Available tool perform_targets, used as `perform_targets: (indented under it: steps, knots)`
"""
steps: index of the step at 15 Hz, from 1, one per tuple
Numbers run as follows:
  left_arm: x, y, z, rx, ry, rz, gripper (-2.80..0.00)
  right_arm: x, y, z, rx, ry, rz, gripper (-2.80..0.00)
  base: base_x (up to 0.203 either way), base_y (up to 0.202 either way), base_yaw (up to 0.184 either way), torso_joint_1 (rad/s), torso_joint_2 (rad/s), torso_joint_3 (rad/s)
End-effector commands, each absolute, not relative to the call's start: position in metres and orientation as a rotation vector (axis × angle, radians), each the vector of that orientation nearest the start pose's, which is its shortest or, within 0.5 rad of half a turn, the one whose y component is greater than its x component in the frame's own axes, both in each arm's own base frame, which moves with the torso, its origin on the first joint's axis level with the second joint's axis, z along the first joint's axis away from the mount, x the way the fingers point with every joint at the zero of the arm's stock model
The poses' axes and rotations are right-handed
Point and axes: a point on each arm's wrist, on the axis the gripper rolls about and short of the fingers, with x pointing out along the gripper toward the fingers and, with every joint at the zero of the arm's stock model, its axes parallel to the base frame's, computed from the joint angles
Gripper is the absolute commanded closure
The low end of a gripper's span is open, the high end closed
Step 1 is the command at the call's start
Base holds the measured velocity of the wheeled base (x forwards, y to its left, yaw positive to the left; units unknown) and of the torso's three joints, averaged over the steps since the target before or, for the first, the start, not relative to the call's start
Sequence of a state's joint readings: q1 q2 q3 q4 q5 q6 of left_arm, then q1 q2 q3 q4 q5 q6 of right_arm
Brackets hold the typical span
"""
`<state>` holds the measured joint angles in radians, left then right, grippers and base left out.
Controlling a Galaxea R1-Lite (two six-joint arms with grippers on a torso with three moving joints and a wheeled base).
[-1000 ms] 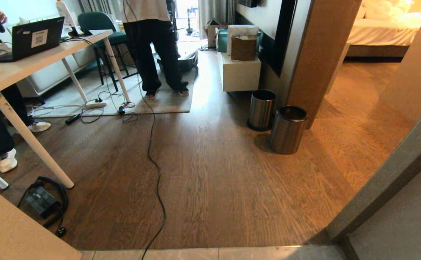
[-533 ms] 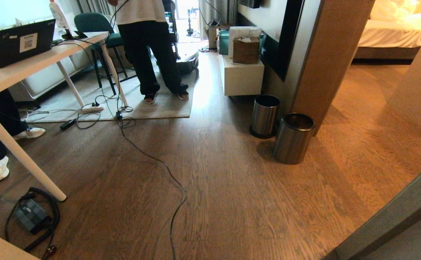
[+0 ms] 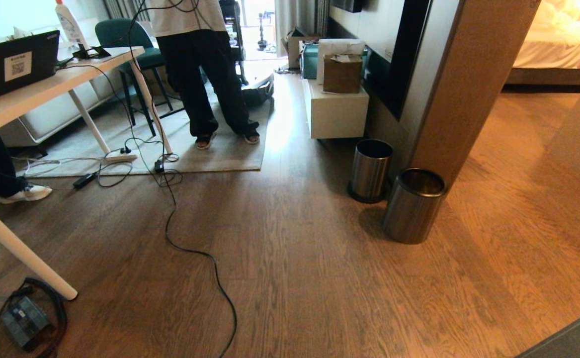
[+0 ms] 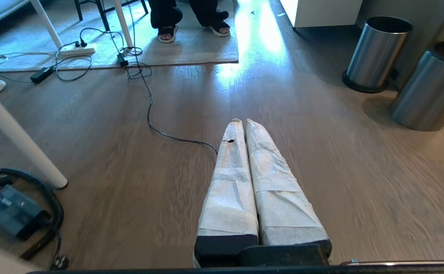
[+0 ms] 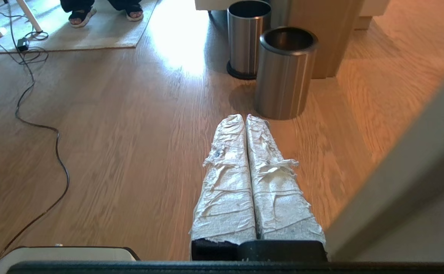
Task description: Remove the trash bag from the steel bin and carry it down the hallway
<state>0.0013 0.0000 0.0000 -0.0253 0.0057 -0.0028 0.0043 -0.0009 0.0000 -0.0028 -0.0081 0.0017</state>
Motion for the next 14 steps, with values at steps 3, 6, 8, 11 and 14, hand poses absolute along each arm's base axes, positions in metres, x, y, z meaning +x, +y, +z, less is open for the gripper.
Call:
perform_targets:
  steps: [3,6,8,11,14]
  knots:
    - [-0.0219,0.0001,0.0747,-0.003,-0.014,0.008,0.00,-0.0228,-0.0003,0.0758,0.002,-0.003,-0.003,0.00,0.194,0.000,0.002,0.004,0.00,0.000]
    - [-0.0219,0.0001,0.0747,-0.003,-0.014,0.008,0.00,-0.0228,-0.0003,0.0758,0.002,-0.003,-0.003,0.00,0.194,0.000,0.001,0.002,0.00,0.002]
    - [-0.0219,0.0001,0.0747,-0.003,-0.014,0.008,0.00,-0.0228,-0.0003,0.0758,0.002,-0.003,-0.003,0.00,0.198,0.000,0.002,0.001,0.00,0.004]
    - [-0.0219,0.0001,0.0747,-0.003,-0.014,0.008,0.00,-0.0228,-0.0003,0.0758,0.002,-0.003,-0.003,0.00,0.195,0.000,0.002,0.000,0.00,0.002]
    - [-0.0219,0.0001,0.0747,-0.003,-0.014,0.008,0.00,-0.0228,-0.0003,0.0758,0.002,-0.003,-0.003,0.00,0.194,0.000,0.000,0.004,0.00,0.002]
